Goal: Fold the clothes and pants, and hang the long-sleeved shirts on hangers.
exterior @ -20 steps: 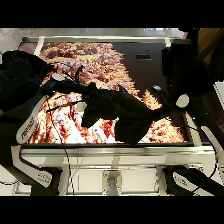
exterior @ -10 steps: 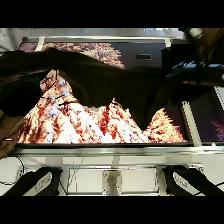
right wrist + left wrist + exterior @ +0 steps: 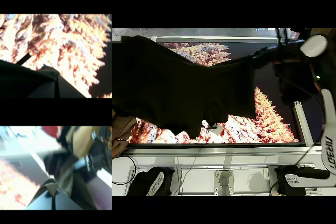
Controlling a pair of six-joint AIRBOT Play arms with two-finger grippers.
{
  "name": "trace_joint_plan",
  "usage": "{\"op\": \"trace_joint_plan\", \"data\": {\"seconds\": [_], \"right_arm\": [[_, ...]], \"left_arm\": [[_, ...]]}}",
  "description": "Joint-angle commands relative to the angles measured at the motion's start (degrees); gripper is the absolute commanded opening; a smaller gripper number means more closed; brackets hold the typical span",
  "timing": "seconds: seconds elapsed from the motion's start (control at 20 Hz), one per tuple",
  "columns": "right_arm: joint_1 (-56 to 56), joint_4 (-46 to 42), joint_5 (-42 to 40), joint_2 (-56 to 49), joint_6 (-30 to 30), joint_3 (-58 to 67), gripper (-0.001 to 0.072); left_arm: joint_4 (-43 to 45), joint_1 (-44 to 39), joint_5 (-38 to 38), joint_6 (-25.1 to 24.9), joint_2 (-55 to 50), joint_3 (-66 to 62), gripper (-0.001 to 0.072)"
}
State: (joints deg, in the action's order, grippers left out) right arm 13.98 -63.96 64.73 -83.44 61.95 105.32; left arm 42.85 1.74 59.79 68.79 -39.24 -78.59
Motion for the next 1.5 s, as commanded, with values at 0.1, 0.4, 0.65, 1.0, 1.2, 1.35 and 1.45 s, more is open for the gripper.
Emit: {"op": "trace_joint_plan", "data": {"seconds": [0.1, 0.4, 0.65, 1.0, 1.2, 1.35, 1.45], "right_arm": [[2.8, -1.7, -2.8, -6.7, -1.2, 11.8, 0.0021], [-2.0, -10.5, 2.4, 1.2, -0.9, 12.2, 0.0020], [-9.6, -15.8, 5.6, 16.3, -1.0, 12.2, 0.0020], [-10.4, -5.4, 5.7, 14.8, -0.9, 12.2, 0.0018], [-7.1, 7.9, 2.0, 0.0, 0.1, 12.2, 0.0019], [0.6, 8.2, -10.7, -13.2, -1.3, 12.2, 0.0018], [5.3, 8.3, -22.4, -21.6, -1.6, 12.2, 0.0018]], "left_arm": [[1.8, -9.9, 4.7, 3.2, -8.2, 0.0, 0.0006], [1.8, -28.7, -7.6, -0.9, -19.7, 0.0, 0.0006], [2.2, -32.5, -14.4, -1.7, -19.3, 0.0, 0.0006], [16.3, -45.9, -13.6, 8.0, -19.4, 0.3, 0.0005], [57.4, -46.2, 4.2, 38.9, -19.5, 5.6, 0.0006], [64.7, -44.7, 10.1, 44.4, -19.5, 11.2, 0.0006], [64.8, -41.5, 9.9, 45.5, -19.7, 13.9, 0.0007]]}}
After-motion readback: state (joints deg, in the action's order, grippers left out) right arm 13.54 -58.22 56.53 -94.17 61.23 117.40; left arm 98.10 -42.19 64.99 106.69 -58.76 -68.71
